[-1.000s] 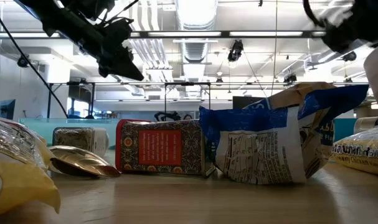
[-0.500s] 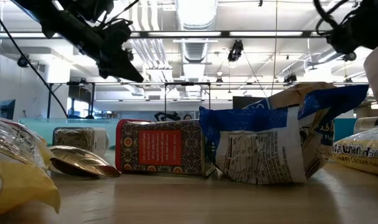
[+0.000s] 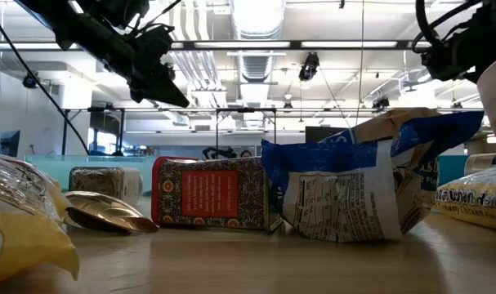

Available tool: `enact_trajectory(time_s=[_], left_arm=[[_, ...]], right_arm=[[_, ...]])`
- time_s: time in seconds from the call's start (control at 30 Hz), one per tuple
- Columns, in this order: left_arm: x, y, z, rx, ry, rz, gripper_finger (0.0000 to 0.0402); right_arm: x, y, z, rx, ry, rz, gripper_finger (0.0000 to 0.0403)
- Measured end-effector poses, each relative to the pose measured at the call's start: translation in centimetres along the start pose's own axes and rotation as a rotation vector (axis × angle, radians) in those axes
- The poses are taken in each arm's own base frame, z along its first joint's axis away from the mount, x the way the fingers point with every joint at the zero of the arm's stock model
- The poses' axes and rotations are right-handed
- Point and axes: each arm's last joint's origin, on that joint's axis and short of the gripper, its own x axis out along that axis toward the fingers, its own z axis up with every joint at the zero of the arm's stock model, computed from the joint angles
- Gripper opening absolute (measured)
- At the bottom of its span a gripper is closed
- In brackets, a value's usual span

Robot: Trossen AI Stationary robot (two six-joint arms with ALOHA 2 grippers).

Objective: Pick & Place Food Item
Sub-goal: Put the gold seasoning bottle into the yellow bin

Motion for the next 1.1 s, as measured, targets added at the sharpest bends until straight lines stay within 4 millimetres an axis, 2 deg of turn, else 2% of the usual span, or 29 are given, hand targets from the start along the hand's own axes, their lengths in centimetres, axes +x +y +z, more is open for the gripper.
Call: enact_trajectory(time_s=[0.2, 0.4, 0.53, 0.9, 1.0, 1.1], left_arm=[[0.0, 0.0, -0.2, 0.001, 0.004, 0.0, 0.0005], [0.1, 0.0, -0.2, 0.001, 0.005, 0.001, 0.0005], [0.1, 0.0, -0.1, -0.002, -0.009, -0.001, 0.0005], [0.1, 0.0, 0.0, -0.003, -0.015, -0.001, 0.0005], [0.1, 0.0, 0.0, -0.003, -0.015, -0.001, 0.0005], [0.1, 0.0, 0.0, -0.004, -0.015, -0.002, 0.0005]], right_arm=[[1.0, -0.5, -0.7, 0.018, -0.027, -0.019, 0.037], [2.8, -0.2, -1.9, 0.049, -0.025, 0.083, 0.0371], [3.6, -0.6, -2.4, 0.058, -0.033, 0.071, 0.0371], [6.4, -1.6, -2.6, 0.074, -0.07, 0.107, 0.0368], [6.6, -1.7, -2.6, 0.076, -0.071, 0.106, 0.0345], [6.6, -1.8, -2.6, 0.057, -0.073, 0.102, 0.0296]])
